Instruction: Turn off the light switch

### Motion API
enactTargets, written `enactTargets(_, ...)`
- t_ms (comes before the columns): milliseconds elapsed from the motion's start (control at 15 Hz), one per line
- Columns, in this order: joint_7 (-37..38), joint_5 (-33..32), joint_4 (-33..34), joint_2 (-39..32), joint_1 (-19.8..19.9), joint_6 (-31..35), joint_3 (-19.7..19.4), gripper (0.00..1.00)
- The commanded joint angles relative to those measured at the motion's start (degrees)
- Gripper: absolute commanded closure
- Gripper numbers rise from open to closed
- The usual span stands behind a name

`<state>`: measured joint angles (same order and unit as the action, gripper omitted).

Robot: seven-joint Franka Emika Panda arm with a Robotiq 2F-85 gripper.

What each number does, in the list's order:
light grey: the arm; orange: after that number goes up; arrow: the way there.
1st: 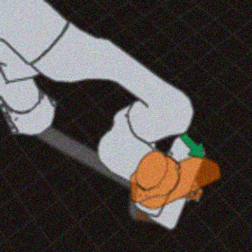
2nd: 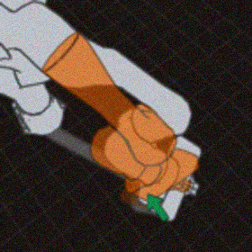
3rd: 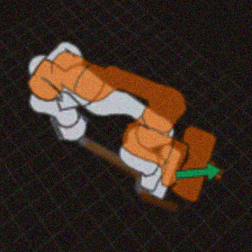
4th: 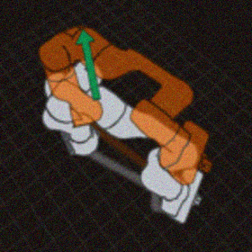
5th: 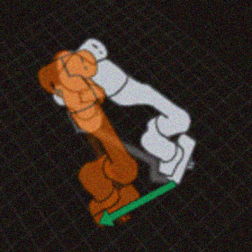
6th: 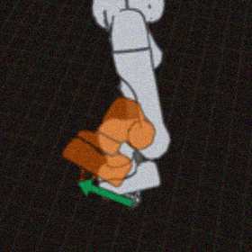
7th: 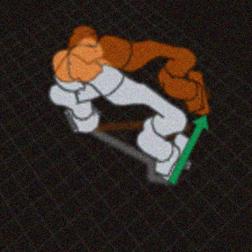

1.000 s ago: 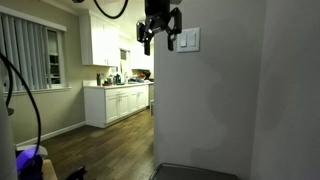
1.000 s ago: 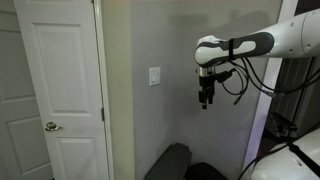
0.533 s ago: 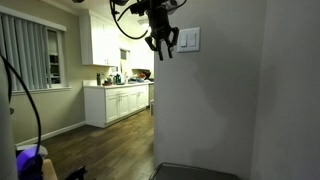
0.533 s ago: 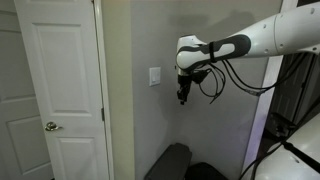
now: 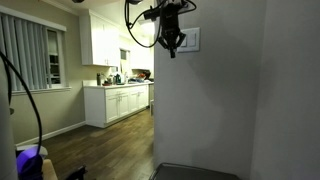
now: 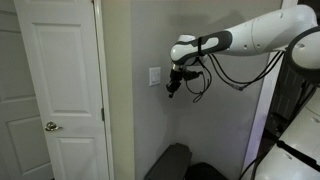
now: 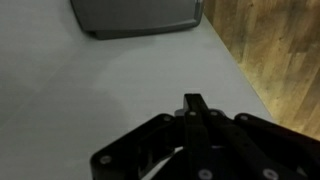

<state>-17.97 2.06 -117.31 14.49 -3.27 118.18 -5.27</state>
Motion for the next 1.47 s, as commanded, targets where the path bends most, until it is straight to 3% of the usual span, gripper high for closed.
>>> enactTargets(0,0.6,5.67,3.29,-2.1,0.7,4.21,-0.31,1.0)
enactTargets(400,1.14,10.89,5.86,-4.99,0.82,11.27,-0.18,1.0)
enactTargets(933,4.09,11.14,8.7,-8.21,0.83,19.24,1.59,1.0)
enactTargets(1400,6.91,11.63,7.07,-7.51,0.42,23.06,3.01,1.0)
